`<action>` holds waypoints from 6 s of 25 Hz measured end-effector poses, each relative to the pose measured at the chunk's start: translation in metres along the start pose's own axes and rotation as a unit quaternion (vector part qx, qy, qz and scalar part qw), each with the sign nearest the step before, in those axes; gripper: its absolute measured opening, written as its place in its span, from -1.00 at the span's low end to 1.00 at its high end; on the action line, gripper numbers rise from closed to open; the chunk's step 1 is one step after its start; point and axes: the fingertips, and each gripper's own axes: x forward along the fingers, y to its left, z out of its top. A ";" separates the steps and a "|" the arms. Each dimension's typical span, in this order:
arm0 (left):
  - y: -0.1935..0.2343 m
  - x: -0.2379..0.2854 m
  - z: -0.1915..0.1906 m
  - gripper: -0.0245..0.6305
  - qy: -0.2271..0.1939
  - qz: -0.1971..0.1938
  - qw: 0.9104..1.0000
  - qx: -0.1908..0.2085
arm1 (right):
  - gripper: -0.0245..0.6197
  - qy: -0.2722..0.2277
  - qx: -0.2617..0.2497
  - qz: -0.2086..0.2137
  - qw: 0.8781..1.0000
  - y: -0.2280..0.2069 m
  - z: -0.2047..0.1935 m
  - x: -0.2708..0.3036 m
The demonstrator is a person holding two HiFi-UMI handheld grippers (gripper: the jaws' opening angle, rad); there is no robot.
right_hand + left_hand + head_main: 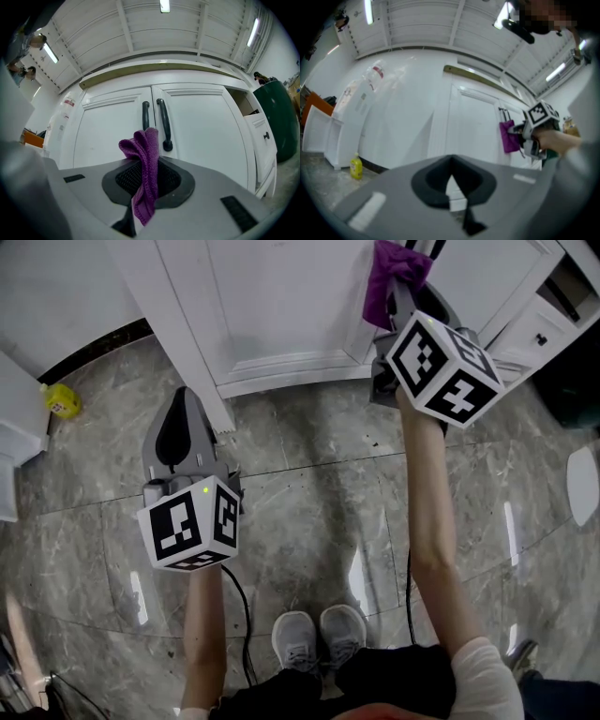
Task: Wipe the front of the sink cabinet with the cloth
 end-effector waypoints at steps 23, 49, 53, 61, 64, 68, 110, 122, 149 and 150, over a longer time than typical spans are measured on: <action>0.022 -0.016 -0.013 -0.91 0.011 0.019 1.000 0.010 | -0.76 0.047 0.058 0.273 0.959 0.246 -0.081 -0.006; -0.012 0.005 -0.037 -0.91 0.026 -0.018 1.000 0.002 | -0.76 0.025 -0.022 0.156 0.987 0.145 -0.090 0.005; -0.022 0.009 -0.042 -0.91 0.026 -0.027 0.999 -0.007 | -0.76 0.024 -0.037 0.115 0.992 0.106 -0.092 0.002; -0.031 0.010 -0.045 -0.91 0.027 -0.036 0.999 -0.004 | -0.76 0.025 -0.030 0.062 0.997 0.053 -0.085 0.000; -0.028 0.010 -0.044 -0.91 0.026 -0.034 0.999 -0.001 | -0.76 0.028 -0.014 0.038 0.999 0.031 -0.084 -0.002; -0.026 0.010 -0.044 -0.91 0.026 -0.030 0.999 -0.002 | -0.76 0.024 -0.018 0.024 0.999 0.016 -0.079 -0.007; 0.039 -0.022 -0.047 -0.91 0.010 0.032 0.999 0.031 | -0.76 0.069 0.065 0.297 0.950 0.253 -0.164 -0.018; 0.022 -0.008 -0.059 -0.91 0.008 0.016 1.000 0.016 | -0.76 0.065 0.024 0.256 0.964 0.215 -0.174 -0.014; -0.053 0.047 -0.115 -0.91 0.038 -0.057 0.997 -0.026 | -0.76 0.036 -0.024 0.024 0.999 -0.018 -0.165 -0.029; -0.050 0.046 -0.115 -0.91 0.038 -0.054 0.997 -0.027 | -0.76 0.035 -0.021 0.022 0.999 -0.018 -0.165 -0.029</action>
